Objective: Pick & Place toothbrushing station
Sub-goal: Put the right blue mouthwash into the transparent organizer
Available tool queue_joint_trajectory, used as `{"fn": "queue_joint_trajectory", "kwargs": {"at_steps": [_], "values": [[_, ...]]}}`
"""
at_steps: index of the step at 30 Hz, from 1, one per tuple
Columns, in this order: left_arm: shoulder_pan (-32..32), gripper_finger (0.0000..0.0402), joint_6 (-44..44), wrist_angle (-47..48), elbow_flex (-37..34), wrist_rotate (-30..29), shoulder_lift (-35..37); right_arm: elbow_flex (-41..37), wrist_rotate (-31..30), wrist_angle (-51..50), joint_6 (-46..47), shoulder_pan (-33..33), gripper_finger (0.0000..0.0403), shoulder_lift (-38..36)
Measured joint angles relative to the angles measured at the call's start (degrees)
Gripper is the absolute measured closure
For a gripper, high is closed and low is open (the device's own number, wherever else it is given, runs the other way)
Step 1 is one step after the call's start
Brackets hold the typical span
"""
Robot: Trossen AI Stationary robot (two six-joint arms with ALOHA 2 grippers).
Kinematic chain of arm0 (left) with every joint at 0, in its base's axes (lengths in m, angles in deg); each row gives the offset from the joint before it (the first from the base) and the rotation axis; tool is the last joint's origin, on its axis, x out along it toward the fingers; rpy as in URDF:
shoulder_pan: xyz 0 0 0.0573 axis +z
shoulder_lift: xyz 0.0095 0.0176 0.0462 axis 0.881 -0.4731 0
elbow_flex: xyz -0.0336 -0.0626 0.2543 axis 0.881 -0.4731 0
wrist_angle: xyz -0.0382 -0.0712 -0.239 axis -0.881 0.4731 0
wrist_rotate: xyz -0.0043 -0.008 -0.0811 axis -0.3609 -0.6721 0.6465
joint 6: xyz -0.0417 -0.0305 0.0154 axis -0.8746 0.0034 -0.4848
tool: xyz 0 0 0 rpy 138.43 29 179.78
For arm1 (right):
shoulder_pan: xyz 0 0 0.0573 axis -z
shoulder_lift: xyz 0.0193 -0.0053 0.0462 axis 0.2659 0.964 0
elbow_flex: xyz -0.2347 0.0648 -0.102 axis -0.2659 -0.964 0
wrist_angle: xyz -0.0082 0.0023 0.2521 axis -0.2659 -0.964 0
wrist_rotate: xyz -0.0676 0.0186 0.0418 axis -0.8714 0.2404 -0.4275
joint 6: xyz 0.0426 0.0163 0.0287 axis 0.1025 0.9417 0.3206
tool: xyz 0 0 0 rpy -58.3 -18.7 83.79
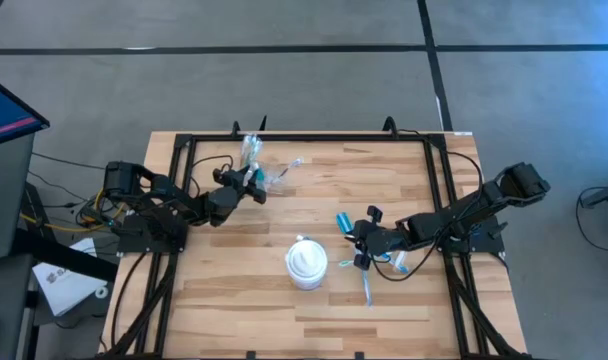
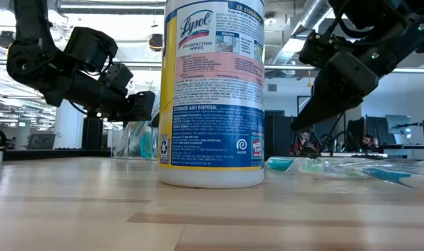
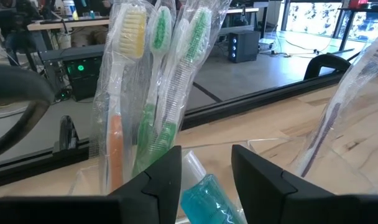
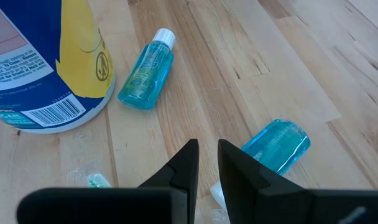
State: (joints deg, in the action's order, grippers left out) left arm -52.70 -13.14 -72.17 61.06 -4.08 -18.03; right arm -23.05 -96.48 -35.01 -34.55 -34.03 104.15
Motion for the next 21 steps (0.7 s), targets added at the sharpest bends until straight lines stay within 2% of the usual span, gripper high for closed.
{"fn": "queue_joint_trajectory", "kwargs": {"at_steps": [11,17,21], "values": [[-1.9,0.0270,2.6,0.0,0.0,0.6,4.0,0.0,0.5,0.0,0.0,0.0,0.0351,0.0],[-5.4,0.0270,4.6,-0.1,0.0,0.9,9.1,0.0,5.2,-0.2,3.0,2.6,0.0351,0.0],[-7.1,0.0270,4.7,0.0,0.0,4.0,12.0,0.0,10.4,-0.7,5.5,6.3,0.0351,0.0]]}}
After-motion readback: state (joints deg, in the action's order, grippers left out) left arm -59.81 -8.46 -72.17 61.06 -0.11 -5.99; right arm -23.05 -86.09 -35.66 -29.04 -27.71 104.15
